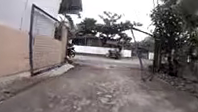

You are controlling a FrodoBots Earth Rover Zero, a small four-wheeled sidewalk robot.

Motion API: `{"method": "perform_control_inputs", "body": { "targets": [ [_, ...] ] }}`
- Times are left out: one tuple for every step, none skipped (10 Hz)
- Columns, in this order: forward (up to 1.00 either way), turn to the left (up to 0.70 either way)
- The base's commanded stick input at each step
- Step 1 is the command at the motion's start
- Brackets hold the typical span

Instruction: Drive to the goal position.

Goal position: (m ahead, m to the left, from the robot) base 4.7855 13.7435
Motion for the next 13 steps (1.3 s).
{"method": "perform_control_inputs", "body": {
  "targets": [
    [0.70, 0.00],
    [0.70, 0.00],
    [0.70, 0.00],
    [0.70, -0.22],
    [0.70, -0.27],
    [0.70, -0.15],
    [0.70, 0.00],
    [0.70, 0.00],
    [0.70, 0.00],
    [0.70, 0.00],
    [0.70, 0.00],
    [0.70, 0.00],
    [0.70, 0.00]
  ]
}}
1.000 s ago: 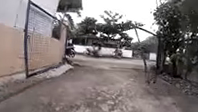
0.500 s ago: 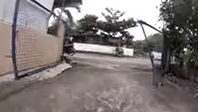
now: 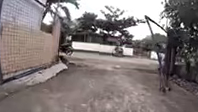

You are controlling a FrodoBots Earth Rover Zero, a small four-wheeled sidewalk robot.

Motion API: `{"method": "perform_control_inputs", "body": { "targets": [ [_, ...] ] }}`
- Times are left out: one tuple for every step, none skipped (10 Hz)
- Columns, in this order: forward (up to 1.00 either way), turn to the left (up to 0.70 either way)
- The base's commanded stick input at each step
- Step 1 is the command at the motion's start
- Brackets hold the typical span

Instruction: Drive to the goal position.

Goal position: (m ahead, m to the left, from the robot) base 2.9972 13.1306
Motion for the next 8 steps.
{"method": "perform_control_inputs", "body": {
  "targets": [
    [0.70, 0.00],
    [0.70, 0.00],
    [0.70, 0.00],
    [0.70, 0.00],
    [0.70, 0.22],
    [0.70, 0.27],
    [0.70, 0.12],
    [0.70, 0.07]
  ]
}}
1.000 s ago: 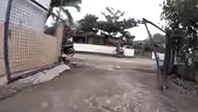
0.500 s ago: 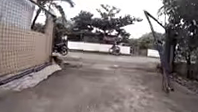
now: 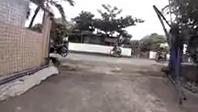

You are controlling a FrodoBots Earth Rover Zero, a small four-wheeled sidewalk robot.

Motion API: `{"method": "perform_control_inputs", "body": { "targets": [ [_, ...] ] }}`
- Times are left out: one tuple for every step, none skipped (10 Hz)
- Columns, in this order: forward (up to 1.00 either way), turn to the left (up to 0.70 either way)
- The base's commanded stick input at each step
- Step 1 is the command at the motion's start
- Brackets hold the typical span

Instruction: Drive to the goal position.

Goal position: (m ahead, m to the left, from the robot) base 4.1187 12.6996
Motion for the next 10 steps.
{"method": "perform_control_inputs", "body": {
  "targets": [
    [0.70, 0.25],
    [0.70, 0.27],
    [0.70, 0.16],
    [0.70, 0.00],
    [0.70, 0.00],
    [0.70, 0.00],
    [0.70, 0.00],
    [0.70, -0.06],
    [0.70, -0.27],
    [0.70, -0.27]
  ]
}}
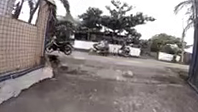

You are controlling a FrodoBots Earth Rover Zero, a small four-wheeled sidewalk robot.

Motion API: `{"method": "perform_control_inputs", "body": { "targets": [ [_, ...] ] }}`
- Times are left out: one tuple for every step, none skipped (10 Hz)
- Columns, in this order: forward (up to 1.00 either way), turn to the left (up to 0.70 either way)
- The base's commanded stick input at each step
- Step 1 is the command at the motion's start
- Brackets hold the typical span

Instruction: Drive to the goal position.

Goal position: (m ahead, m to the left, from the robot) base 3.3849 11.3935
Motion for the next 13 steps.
{"method": "perform_control_inputs", "body": {
  "targets": [
    [0.70, 0.00],
    [0.70, 0.00],
    [0.70, -0.06],
    [0.70, -0.27],
    [0.70, -0.10],
    [0.70, 0.00],
    [0.70, 0.00],
    [0.70, 0.00],
    [0.70, 0.00],
    [0.70, 0.00],
    [0.70, 0.00],
    [0.70, 0.00],
    [0.70, 0.00]
  ]
}}
